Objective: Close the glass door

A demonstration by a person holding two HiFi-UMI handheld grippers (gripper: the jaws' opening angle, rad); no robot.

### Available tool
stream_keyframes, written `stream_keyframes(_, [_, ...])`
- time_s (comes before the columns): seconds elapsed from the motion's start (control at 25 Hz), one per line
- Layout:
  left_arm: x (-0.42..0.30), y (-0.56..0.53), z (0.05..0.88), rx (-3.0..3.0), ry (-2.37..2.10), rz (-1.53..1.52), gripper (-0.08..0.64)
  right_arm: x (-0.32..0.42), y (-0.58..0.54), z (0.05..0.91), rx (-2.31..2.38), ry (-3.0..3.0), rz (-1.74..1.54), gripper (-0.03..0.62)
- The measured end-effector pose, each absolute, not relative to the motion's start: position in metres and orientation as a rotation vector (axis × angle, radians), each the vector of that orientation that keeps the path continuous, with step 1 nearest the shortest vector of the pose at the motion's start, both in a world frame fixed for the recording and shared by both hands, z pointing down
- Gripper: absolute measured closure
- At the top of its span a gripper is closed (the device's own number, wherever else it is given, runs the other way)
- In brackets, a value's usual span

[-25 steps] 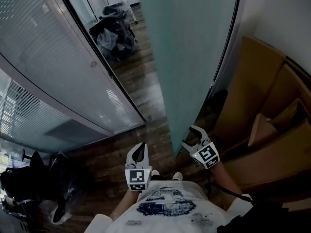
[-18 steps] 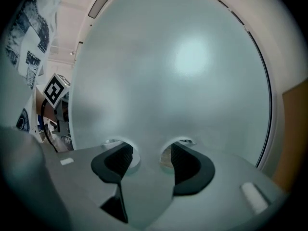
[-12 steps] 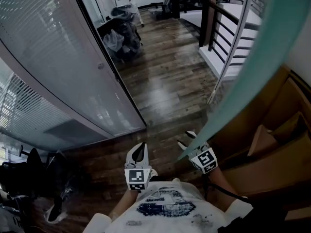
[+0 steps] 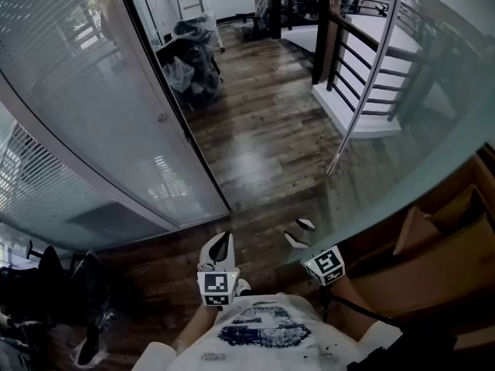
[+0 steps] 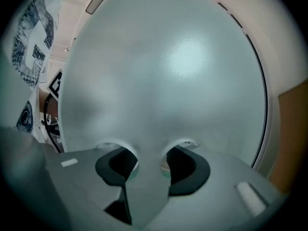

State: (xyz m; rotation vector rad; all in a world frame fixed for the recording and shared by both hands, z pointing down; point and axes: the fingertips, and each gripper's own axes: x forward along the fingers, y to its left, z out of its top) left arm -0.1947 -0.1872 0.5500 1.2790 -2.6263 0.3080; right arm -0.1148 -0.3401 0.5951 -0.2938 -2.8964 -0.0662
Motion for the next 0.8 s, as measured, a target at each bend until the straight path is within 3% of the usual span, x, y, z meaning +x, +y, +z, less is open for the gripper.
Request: stream_keyframes(0.8, [-0.234, -0.161, 0.551, 1.304, -2.602, 0.280, 0.557, -0.149, -0.328, 0.593, -0.207, -2.886, -0.068, 0.417])
